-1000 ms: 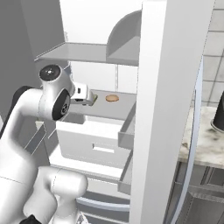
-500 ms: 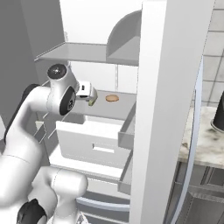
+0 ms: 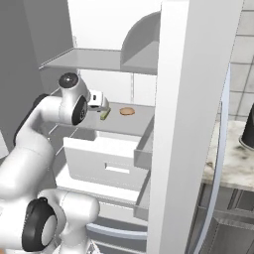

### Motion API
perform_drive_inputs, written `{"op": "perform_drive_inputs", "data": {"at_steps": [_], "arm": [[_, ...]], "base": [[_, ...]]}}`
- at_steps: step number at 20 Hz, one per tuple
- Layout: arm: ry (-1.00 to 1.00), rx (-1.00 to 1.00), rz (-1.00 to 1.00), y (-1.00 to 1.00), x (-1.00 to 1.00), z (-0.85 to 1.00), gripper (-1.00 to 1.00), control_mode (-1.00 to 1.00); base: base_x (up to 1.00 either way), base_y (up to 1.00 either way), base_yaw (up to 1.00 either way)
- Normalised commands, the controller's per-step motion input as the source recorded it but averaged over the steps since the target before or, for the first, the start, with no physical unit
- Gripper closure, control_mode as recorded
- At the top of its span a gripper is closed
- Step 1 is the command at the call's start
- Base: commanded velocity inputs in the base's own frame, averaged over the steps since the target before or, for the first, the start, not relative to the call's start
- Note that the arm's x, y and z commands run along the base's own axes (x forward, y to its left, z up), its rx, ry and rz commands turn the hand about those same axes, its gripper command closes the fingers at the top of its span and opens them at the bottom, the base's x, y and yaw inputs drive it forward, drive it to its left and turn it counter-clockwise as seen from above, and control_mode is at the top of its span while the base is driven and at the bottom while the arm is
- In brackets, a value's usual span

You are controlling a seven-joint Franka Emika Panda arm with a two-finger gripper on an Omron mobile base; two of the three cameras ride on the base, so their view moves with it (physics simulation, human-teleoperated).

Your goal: Pick the egg and butter from the fridge and place them by the bowl for mixing.

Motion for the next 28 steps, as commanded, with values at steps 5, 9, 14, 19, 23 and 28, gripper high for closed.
{"op": "perform_drive_inputs", "data": {"at_steps": [5,9,14,19,23,28], "arm": [[0.01,0.0,0.0,0.12,0.42,-0.33,-1.0,-1.0],[0.01,0.0,0.0,0.06,0.36,-0.34,-1.0,-1.0],[0.0,0.0,0.0,0.0,0.34,-0.24,-1.0,-1.0],[0.0,0.0,0.0,0.0,0.33,-0.1,-1.0,-1.0],[0.0,0.0,0.0,0.0,0.26,-0.1,-1.0,-1.0],[0.0,0.01,0.0,0.0,0.36,-0.07,-1.0,-1.0]], "base": [[0.0,0.0,0.0],[0.0,0.0,0.0],[0.0,0.0,0.0],[0.0,0.0,0.0],[0.0,0.0,0.0],[0.0,0.0,0.0]]}}
